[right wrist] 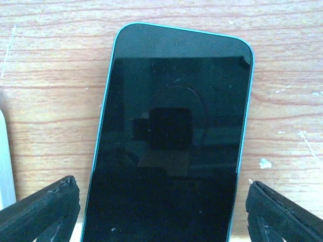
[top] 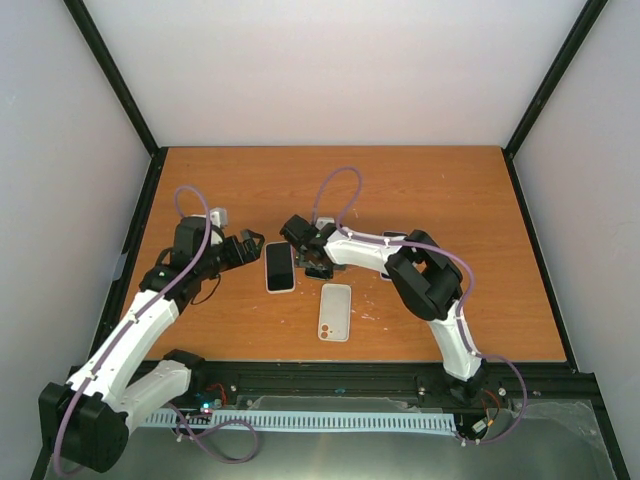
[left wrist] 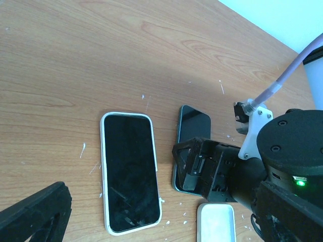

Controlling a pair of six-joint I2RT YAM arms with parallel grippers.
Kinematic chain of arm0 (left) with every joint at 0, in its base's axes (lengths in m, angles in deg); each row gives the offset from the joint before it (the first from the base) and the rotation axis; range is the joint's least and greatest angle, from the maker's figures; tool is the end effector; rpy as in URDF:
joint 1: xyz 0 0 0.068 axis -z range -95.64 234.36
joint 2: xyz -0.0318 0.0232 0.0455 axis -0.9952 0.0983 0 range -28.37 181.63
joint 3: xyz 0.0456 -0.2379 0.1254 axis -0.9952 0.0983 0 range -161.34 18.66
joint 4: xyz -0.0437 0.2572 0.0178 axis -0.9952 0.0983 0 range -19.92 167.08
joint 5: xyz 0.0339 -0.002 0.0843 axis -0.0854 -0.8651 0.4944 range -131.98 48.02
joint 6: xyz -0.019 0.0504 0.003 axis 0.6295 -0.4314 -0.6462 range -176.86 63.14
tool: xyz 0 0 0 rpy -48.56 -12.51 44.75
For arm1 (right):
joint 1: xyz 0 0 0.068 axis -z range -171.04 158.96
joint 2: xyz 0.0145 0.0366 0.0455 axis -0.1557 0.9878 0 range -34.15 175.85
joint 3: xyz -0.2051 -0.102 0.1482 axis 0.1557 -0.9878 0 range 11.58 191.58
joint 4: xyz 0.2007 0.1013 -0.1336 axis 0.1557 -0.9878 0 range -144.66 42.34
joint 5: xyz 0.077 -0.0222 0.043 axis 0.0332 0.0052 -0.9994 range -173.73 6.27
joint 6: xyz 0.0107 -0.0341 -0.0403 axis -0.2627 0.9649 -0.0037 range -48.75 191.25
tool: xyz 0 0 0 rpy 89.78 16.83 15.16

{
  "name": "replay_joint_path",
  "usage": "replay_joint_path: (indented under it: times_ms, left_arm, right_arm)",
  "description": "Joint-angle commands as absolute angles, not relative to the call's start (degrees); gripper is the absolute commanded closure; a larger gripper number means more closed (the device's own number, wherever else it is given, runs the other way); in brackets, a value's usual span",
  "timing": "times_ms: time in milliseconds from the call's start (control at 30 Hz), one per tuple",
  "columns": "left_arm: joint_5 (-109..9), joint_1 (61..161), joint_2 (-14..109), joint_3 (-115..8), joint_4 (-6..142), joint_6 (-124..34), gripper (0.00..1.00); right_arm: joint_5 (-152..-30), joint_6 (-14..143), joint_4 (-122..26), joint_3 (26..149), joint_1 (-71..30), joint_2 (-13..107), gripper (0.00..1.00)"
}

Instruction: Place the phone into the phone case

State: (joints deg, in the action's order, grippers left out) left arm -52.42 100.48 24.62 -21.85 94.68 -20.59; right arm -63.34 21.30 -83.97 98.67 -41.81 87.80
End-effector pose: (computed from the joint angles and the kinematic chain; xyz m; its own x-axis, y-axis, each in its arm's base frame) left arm 0.1906 -0.0618 0.2642 -0.7106 -0.4002 -0.5786 -0.0106 0.8284 -0.5600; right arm 0.2815 0.3251 0.1451 -0.8865 0.0488 -0.4601 0.0369 0.9987 0.0349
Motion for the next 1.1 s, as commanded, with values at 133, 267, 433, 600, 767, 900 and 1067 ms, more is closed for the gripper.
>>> replay_joint_path:
  times_ms: [133, 267, 433, 600, 767, 900, 1067]
  left_arm:
    - [-52.50, 100.09, 23.71, -21.24, 94.67, -21.57, 0.01]
    - [-52.91, 100.09, 23.83, -21.25, 94.60, -21.62, 0.01]
    - [-53.10, 100.09, 23.41, -21.12, 94.22, -21.62, 0.00]
    - [-53.61, 100.09, 24.14, -21.60, 93.92, -21.90, 0.01]
    - [-55.64, 100.09, 24.21, -20.95, 92.68, -21.97, 0.00]
    - [-56.20, 100.08, 24.48, -20.50, 92.24, -21.76, 0.01]
    - [-57.72, 100.09, 25.52, -19.82, 91.23, -21.38, 0.00]
  right_arm:
    - [-62.02, 21.86, -83.93, 100.05, -41.19, 90.41, 0.16]
    - [-63.03, 21.79, -83.42, 99.63, -40.59, 90.85, 0.15]
    - [-62.98, 22.48, -82.30, 98.72, -40.26, 90.99, 0.14]
    - [-62.55, 24.02, -81.41, 98.43, -40.09, 90.78, 0.19]
    - [-63.07, 26.19, -80.63, 98.14, -40.09, 88.79, 0.24]
    - [-64.16, 27.61, -79.81, 96.10, -40.07, 84.70, 0.28]
    - [-64.79, 27.75, -80.85, 93.78, -40.09, 80.31, 0.33]
